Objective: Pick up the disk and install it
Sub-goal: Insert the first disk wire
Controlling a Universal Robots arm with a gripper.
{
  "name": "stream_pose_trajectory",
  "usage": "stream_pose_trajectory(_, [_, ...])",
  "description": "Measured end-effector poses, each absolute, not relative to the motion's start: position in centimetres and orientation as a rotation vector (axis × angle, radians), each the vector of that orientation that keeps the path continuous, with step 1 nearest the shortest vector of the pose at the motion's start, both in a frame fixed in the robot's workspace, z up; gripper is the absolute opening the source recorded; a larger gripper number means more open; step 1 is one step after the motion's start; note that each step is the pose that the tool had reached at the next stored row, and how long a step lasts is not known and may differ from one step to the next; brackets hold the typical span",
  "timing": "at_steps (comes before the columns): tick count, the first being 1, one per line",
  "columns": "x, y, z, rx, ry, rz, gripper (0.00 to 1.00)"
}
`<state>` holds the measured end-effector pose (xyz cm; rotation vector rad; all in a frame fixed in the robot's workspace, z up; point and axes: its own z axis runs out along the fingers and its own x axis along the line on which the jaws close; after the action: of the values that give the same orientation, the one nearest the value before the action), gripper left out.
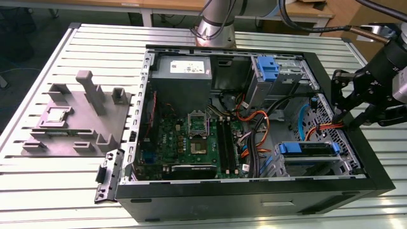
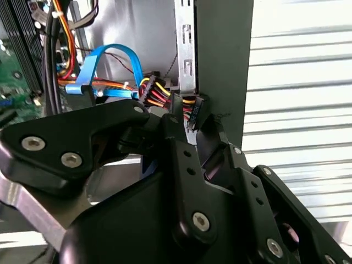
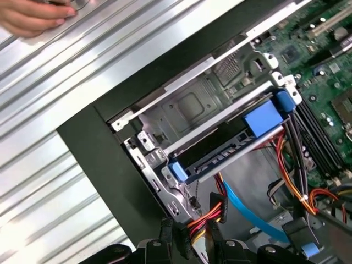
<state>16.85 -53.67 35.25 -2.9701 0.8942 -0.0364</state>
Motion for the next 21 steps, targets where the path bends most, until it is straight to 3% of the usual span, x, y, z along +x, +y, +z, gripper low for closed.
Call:
stream_pose_trajectory(7, [16.86, -53.67, 35.12, -2.990, 0.821, -0.055, 0.36])
stream_pose_trajectory(8, [16.86, -53.67, 35.12, -2.991, 0.820, -0.056, 0.29])
stream_pose_trajectory(11, [16.86, -53.67, 35.13, -2.994, 0.816, -0.056, 0.27])
stream_pose_trajectory(12, [16.86, -53.67, 35.13, -2.994, 0.814, -0.056, 0.21])
stream_pose_trajectory(21, [16.86, -53.63, 35.14, -3.012, 0.817, -0.064, 0.21])
